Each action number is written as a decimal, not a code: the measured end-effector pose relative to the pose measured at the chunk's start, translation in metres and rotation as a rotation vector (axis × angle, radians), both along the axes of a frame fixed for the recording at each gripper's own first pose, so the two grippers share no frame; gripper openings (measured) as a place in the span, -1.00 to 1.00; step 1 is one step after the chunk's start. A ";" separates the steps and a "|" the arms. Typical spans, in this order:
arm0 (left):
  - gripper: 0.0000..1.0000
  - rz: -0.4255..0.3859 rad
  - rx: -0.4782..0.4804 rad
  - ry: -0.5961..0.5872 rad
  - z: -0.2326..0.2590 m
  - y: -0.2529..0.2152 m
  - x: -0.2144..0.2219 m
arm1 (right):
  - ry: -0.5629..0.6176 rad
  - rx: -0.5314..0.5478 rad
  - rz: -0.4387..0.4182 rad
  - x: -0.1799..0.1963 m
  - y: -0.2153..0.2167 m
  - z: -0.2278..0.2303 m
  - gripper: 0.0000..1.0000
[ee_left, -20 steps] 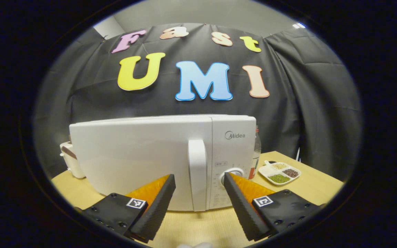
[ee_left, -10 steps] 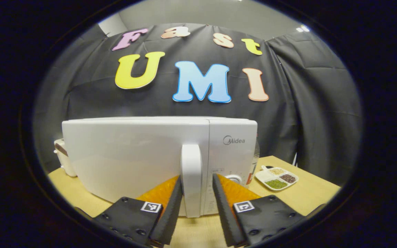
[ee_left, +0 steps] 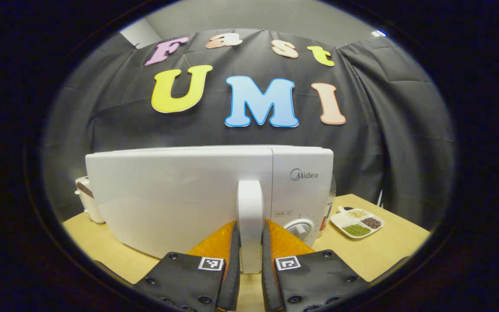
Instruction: Open the microwave oven with the left hand, put the food in, and close the microwave oven.
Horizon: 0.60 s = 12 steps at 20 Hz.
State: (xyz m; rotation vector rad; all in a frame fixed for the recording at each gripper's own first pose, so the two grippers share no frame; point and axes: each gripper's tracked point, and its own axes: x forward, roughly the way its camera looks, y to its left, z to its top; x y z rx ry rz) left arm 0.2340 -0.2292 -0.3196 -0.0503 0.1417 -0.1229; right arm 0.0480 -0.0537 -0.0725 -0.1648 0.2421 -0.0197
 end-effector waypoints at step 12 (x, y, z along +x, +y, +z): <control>-0.57 -0.038 -0.042 0.057 -0.001 0.001 -0.002 | -0.001 0.021 0.004 -0.011 -0.005 0.003 0.91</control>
